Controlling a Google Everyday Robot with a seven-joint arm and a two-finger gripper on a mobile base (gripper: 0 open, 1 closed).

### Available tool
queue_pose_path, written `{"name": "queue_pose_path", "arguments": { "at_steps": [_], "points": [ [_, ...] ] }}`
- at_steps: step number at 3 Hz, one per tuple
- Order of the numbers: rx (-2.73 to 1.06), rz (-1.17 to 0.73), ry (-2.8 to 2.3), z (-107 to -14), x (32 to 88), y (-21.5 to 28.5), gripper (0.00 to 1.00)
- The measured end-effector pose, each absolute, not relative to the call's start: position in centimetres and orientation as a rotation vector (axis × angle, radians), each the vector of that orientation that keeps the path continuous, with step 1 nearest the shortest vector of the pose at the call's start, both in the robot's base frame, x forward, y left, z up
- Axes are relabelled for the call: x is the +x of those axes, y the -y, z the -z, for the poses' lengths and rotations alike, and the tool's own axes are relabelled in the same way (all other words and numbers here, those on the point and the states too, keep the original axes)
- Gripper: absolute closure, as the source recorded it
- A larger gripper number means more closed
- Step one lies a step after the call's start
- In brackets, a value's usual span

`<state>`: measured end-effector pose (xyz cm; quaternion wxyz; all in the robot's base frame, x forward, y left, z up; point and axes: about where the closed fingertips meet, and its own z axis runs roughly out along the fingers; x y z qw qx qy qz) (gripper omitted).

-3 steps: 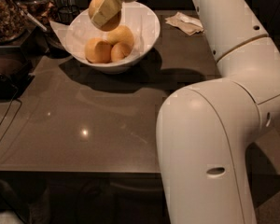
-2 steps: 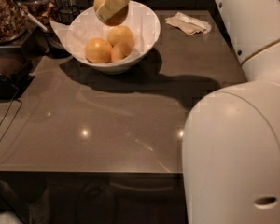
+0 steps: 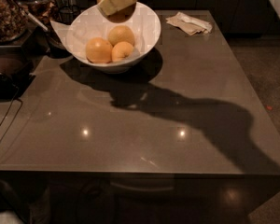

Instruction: Pick orange from white bowl

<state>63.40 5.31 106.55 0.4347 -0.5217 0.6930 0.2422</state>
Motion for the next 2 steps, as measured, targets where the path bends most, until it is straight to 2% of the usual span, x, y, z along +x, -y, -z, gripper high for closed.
{"name": "queue_pose_path", "arguments": {
  "at_steps": [2],
  "points": [
    [-1.202,-0.668,-1.784,-102.0,57.1,-6.3,1.00]
  ]
}}
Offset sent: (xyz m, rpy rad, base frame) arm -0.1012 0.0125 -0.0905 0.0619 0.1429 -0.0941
